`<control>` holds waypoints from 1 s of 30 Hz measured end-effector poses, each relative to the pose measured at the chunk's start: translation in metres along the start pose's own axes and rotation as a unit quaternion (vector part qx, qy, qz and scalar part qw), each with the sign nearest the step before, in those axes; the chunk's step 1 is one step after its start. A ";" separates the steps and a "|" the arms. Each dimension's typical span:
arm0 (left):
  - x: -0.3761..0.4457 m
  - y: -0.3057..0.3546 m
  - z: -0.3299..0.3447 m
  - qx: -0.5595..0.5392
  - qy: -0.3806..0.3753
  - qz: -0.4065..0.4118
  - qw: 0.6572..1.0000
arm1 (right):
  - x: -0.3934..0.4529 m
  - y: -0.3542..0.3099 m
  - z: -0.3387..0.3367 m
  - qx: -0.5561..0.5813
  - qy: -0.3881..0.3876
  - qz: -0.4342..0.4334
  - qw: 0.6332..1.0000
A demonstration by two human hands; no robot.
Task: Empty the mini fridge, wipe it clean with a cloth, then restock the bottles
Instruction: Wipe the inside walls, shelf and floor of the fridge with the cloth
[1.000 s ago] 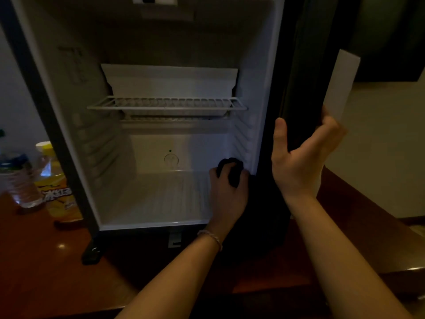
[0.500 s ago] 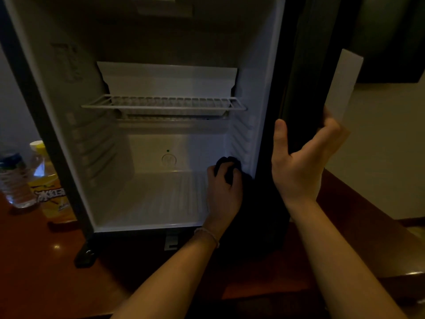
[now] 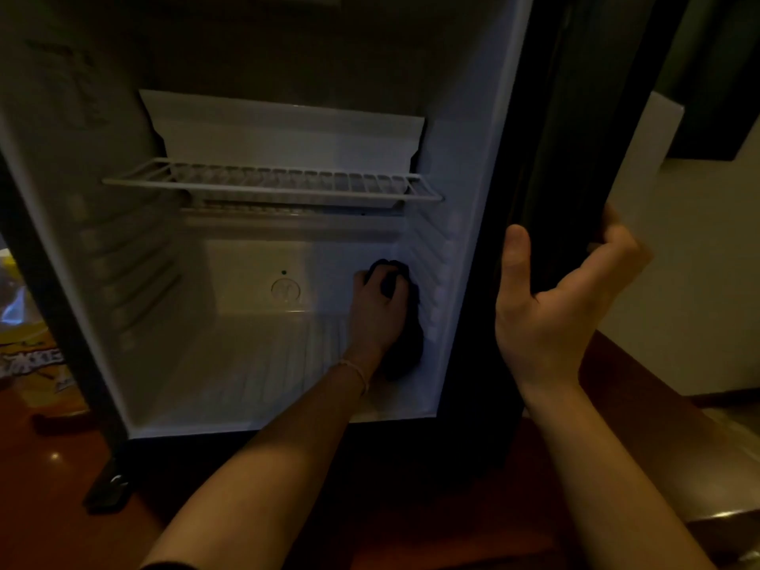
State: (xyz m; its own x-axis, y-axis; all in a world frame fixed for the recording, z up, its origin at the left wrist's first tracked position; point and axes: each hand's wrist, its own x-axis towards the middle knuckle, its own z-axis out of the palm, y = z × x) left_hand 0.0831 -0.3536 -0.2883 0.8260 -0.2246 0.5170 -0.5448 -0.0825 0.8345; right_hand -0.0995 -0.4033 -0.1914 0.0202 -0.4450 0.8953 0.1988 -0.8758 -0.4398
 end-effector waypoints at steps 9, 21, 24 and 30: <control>0.012 0.009 -0.002 -0.043 0.093 0.046 0.994 | 0.000 0.004 0.001 -0.003 0.005 -0.002 1.000; 0.015 -0.008 0.006 -0.054 0.035 -0.067 0.996 | 0.000 0.007 0.001 -0.002 0.010 -0.017 1.000; 0.005 -0.012 0.009 -0.046 0.035 -0.068 0.996 | -0.001 0.006 0.001 -0.014 0.006 -0.015 1.000; -0.036 0.012 0.003 -0.090 0.039 -0.090 0.991 | -0.001 0.005 0.001 -0.015 0.019 -0.015 1.000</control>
State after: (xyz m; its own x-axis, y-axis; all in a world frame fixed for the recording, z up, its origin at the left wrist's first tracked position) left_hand 0.0469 -0.3493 -0.2975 0.9196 -0.1460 0.3646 -0.3594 0.0615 0.9312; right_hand -0.0975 -0.4072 -0.1944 -0.0219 -0.4253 0.9048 0.1684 -0.8936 -0.4160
